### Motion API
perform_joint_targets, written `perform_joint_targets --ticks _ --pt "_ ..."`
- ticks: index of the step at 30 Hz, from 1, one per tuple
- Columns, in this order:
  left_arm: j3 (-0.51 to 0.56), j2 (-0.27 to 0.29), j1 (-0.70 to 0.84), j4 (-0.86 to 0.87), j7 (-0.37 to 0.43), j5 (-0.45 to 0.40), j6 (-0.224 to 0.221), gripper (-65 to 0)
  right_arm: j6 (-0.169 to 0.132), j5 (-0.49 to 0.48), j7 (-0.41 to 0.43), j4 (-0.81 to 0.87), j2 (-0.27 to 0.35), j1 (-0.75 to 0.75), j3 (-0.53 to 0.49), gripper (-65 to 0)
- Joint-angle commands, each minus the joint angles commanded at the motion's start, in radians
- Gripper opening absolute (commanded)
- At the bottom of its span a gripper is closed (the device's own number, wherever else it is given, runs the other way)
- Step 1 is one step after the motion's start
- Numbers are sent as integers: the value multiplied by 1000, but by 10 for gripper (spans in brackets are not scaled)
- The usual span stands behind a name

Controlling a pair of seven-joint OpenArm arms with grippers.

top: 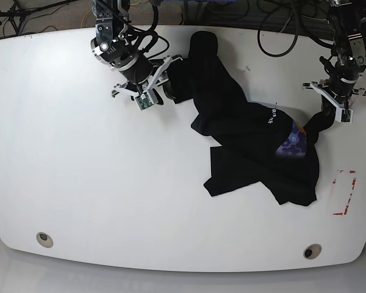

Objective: Fold the T-shirt properly

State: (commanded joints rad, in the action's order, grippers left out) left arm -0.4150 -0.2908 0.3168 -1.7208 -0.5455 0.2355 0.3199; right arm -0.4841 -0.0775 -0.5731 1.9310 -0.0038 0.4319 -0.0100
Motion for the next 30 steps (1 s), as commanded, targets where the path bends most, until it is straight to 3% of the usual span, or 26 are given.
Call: perform_joint_targets --ticks 6,14,30 --pt "0 0 0 0 0 0 0 -621 0 0 44 -6 3 51 2 -347" --pt "0 0 0 0 0 0 0 -621 0 6 63 -18 3 74 2 -268" --pt "0 0 -2 0 0 0 0 -621 -6 8 66 -137 3 48 46 -263"
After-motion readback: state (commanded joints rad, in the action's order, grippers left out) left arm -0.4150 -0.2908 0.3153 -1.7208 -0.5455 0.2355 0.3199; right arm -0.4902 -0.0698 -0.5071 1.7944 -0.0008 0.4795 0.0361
